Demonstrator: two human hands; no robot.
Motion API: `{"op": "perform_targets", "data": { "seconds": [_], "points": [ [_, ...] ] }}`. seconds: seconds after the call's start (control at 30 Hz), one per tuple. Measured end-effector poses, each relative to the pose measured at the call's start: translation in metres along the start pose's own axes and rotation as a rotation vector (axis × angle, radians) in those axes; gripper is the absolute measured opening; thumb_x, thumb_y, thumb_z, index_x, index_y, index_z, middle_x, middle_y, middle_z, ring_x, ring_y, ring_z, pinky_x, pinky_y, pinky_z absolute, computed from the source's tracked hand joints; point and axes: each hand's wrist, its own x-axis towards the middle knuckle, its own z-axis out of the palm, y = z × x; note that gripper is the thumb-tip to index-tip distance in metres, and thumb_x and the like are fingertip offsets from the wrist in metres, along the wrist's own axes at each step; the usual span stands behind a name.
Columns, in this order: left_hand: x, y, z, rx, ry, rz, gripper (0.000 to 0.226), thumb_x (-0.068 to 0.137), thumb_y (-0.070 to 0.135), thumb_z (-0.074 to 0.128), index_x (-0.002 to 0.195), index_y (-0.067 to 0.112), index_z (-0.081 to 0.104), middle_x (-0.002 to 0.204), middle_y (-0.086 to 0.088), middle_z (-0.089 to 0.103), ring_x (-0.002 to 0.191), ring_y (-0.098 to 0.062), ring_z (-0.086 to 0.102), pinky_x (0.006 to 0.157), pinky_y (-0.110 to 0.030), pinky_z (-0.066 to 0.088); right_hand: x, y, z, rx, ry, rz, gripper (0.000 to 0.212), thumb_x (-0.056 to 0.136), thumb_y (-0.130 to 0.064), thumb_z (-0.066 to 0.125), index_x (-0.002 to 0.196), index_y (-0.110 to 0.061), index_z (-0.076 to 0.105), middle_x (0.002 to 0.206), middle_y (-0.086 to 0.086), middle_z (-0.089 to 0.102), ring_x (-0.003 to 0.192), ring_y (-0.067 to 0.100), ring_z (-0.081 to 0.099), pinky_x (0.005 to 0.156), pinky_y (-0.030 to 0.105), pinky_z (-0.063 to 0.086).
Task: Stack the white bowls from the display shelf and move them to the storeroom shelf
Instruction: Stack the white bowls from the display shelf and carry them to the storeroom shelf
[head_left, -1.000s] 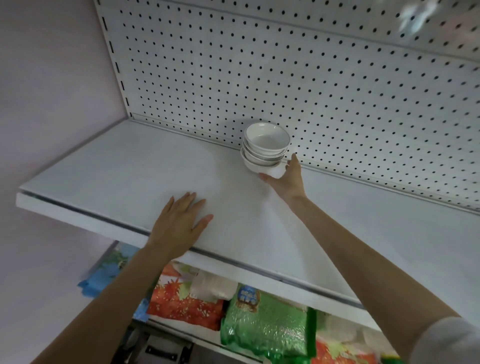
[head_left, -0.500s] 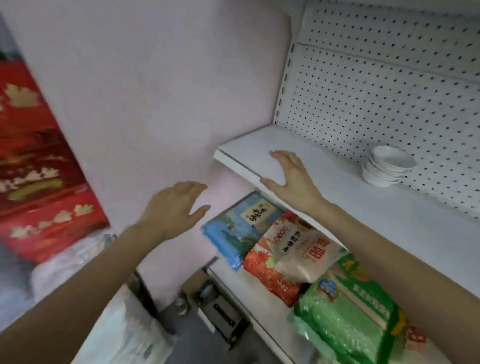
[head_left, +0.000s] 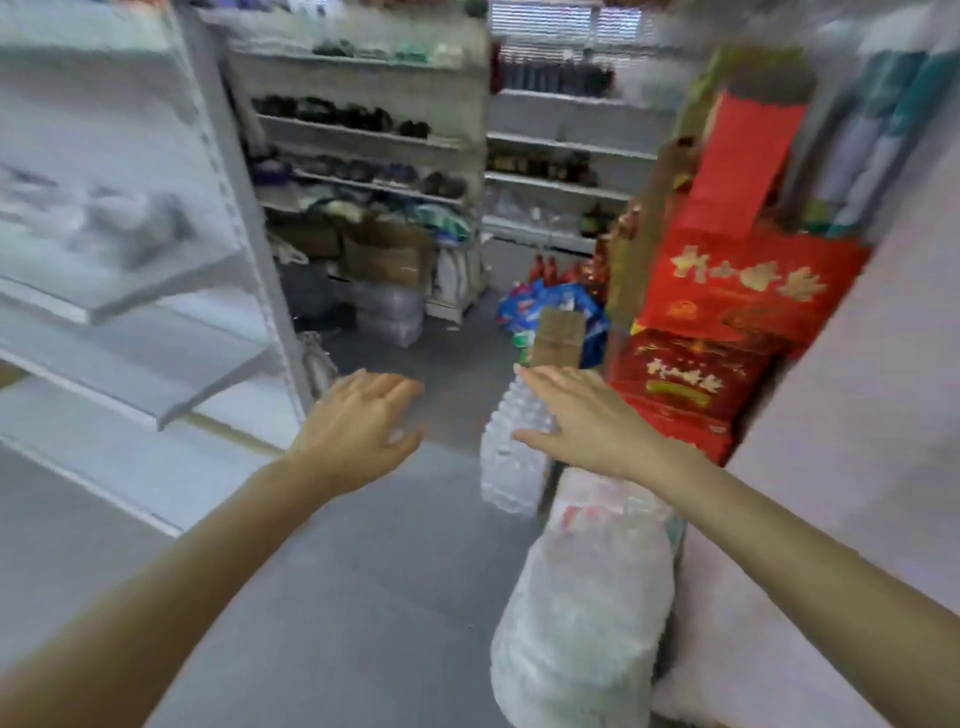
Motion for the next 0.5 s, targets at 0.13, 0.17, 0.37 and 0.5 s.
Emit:
{"op": "perform_targets", "data": {
  "seconds": [0.13, 0.17, 0.37, 0.5],
  "points": [
    [-0.074, -0.12, -0.02, 0.098, -0.043, -0.303, 0.063, 0.083, 0.058, 0.033, 0.118, 0.017, 0.066, 0.116, -0.006, 0.069, 0.105, -0.032, 0.066, 0.093, -0.044, 0.049, 0.116, -0.095, 0.004, 0.01, 0.002, -0.273, 0.079, 0.09, -0.058, 0.049, 0.152, -0.018, 0.02, 0.151, 0.002, 0.035, 0.137, 0.022, 0.034, 0.109, 0.036, 0.027],
    [-0.087, -0.148, -0.026, 0.121, -0.04, -0.361, 0.066, 0.083, 0.06, 0.031, 0.121, 0.017, 0.064, 0.119, -0.006, 0.068, 0.109, -0.032, 0.064, 0.096, -0.045, 0.047, 0.142, -0.118, 0.005, 0.015, 0.001, -0.33, 0.078, 0.09, -0.057, 0.051, 0.151, -0.019, 0.02, 0.15, 0.001, 0.037, 0.136, 0.021, 0.035, 0.107, 0.035, 0.027],
    [-0.111, -0.289, -0.064, 0.266, 0.024, -0.535, 0.07, 0.084, 0.062, 0.029, 0.127, 0.016, 0.06, 0.125, -0.007, 0.065, 0.115, -0.032, 0.06, 0.099, -0.044, 0.043, 0.292, -0.232, 0.012, 0.012, 0.033, -0.551, 0.079, 0.089, -0.061, 0.048, 0.151, -0.02, 0.021, 0.152, 0.001, 0.034, 0.137, 0.02, 0.035, 0.11, 0.041, 0.028],
    [-0.106, -0.376, -0.079, 0.111, 0.141, -0.696, 0.05, 0.094, 0.049, 0.051, 0.135, 0.02, 0.053, 0.133, -0.006, 0.057, 0.123, -0.029, 0.052, 0.102, -0.042, 0.04, 0.39, -0.282, 0.009, 0.031, 0.017, -0.571, 0.078, 0.09, -0.059, 0.048, 0.151, -0.021, 0.018, 0.155, 0.003, 0.03, 0.14, 0.023, 0.031, 0.11, 0.043, 0.028]
  ]
}}
